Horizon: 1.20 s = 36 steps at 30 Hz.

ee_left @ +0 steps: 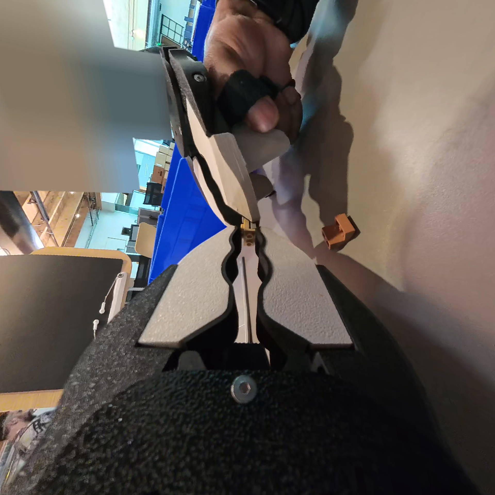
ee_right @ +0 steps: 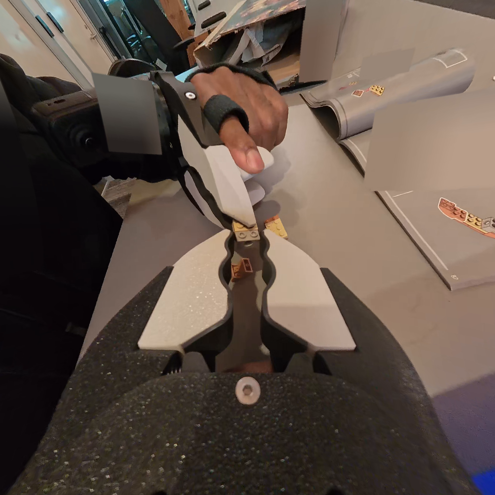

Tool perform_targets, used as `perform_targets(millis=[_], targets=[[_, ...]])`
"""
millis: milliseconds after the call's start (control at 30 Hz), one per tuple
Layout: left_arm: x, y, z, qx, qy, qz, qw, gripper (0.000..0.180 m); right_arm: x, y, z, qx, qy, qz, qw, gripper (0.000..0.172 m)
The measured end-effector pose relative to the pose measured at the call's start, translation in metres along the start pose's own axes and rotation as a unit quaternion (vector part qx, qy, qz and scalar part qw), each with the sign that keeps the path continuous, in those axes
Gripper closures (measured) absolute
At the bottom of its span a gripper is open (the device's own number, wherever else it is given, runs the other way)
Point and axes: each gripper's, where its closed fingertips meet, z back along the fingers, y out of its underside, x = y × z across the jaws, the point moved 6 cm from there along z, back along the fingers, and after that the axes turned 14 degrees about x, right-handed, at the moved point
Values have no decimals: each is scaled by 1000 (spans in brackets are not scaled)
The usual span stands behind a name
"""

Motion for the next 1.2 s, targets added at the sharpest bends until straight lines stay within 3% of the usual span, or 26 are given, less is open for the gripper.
perform_targets(millis=[100,200,367,500,800,1200], targets=[[0,0,-2,-2,10,29,1000,171,0,0,1,0,9,7,1000,153],[4,3,-3,-11,42,107,993,171,0,0,6,-3,36,38,999,150],[10,14,-5,-32,130,260,956,171,1,-7,15,-32,104,107,988,151],[12,18,-6,-44,171,329,928,171,6,-8,10,-25,135,153,979,155],[15,17,-4,-59,197,363,909,171,5,-10,3,-37,147,148,977,159],[23,18,-2,-49,172,390,904,172,3,-15,5,-91,136,89,983,160]])
